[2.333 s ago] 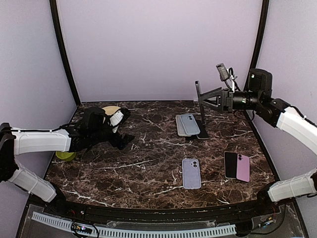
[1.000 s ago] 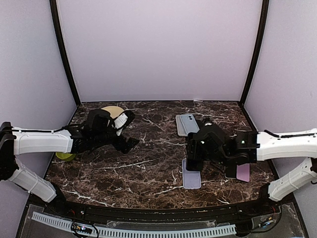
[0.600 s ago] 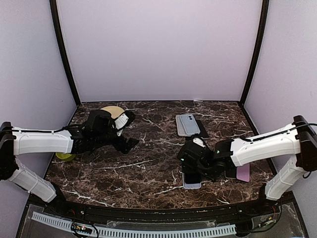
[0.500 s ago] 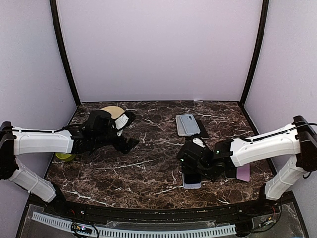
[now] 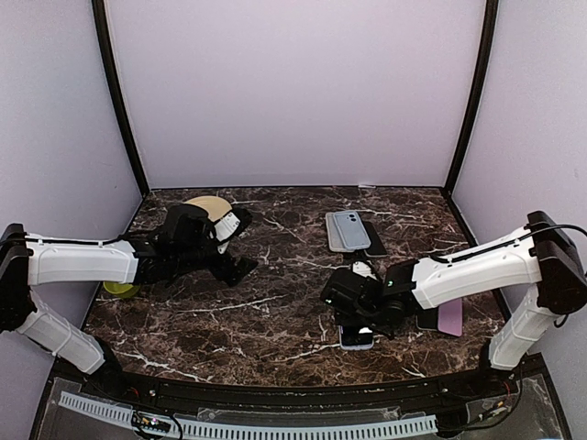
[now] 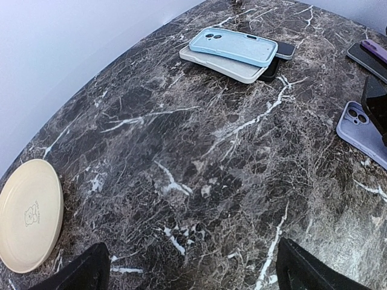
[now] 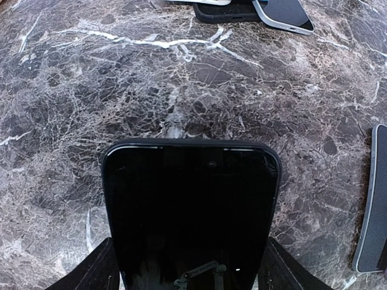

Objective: Put the phone into the phone case

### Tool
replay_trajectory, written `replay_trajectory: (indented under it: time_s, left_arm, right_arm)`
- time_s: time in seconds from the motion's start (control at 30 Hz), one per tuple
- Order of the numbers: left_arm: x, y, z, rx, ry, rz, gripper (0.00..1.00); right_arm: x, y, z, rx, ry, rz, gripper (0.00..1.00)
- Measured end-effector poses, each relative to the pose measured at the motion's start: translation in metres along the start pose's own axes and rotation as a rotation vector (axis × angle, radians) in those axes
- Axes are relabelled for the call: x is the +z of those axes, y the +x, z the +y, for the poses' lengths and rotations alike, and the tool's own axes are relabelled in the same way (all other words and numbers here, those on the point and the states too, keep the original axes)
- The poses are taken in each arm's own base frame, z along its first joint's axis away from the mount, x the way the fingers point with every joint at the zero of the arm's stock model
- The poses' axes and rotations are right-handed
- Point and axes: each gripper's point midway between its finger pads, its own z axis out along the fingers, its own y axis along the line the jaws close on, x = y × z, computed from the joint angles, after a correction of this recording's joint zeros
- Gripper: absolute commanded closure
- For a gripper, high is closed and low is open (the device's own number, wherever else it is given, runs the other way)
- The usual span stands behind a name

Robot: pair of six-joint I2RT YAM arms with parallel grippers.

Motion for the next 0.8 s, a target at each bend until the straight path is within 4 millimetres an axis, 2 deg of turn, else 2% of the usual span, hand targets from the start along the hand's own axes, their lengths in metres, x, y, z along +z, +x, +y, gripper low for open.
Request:
replay_trajectory:
  time_s: [0.57,0.6,0.7,0.73,0.8]
  left_arm:
    - [0.004,0.003,-0.002,0.002,0.005,0.013,0.02]
    - [0.004,0.003,-0.002,0.002,0.005,0.013,0.02]
    - [0.004,0.003,-0.002,0.002,0.005,0.013,0.02]
    - [0.004,0.003,-0.002,0.002,0.005,0.013,0.02]
    - [0.004,0.003,-0.002,0.002,0.005,0.013,0.02]
  right_arm:
    - [0.012,0.011,0.001,-0.017,0.012,0.023,1.00]
    - [0.012,0.012,0.002,-0.015,0.010,0.026,0.98]
    - [0.014,0.014,0.002,-0.011,0.009,0.036,0.66]
    - [0.015,0.015,0.001,-0.009,0.011,0.040,0.58]
    - [0.018,0.016,0.000,-0.001,0.015,0.050,0.49]
